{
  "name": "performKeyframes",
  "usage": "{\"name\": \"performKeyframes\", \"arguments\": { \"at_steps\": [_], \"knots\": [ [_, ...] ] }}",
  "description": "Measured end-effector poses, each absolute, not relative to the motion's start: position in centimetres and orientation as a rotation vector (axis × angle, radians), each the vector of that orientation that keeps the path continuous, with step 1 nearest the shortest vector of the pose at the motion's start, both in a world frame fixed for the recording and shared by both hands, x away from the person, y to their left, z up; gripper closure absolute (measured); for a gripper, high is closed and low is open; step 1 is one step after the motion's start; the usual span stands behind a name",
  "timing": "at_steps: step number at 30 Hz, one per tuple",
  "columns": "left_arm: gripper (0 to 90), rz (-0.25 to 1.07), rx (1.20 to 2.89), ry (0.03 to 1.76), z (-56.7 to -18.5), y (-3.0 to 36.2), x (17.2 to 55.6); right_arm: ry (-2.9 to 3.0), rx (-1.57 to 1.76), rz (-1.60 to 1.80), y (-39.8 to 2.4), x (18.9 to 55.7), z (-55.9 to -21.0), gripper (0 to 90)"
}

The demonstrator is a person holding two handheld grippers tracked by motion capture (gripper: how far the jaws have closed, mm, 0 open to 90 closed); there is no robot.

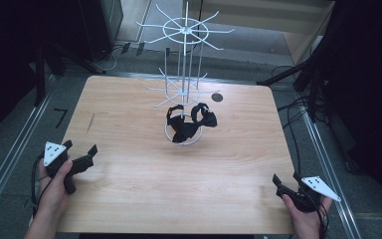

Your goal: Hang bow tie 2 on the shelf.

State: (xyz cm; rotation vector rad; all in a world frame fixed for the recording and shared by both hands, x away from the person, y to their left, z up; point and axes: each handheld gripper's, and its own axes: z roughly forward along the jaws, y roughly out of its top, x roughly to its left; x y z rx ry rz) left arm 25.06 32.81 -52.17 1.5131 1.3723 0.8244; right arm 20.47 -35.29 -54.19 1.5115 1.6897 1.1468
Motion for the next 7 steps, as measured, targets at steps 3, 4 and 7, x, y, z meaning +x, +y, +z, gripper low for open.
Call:
{"name": "performKeyframes", "arguments": {
  "at_steps": [3,4,7],
  "knots": [
    [7.3,0.825,1.513,1.372,-52.18,32.80,25.07,1.702,1.503,1.144,-35.03,20.50,-54.27,20.6],
    [7.3,0.825,1.513,1.373,-52.18,32.80,25.07,1.705,1.502,1.144,-34.98,20.49,-54.28,20.6],
    [7.3,0.826,1.513,1.374,-52.17,32.78,25.07,1.700,1.501,1.148,-34.94,20.48,-54.23,20.5]
  ]
}}
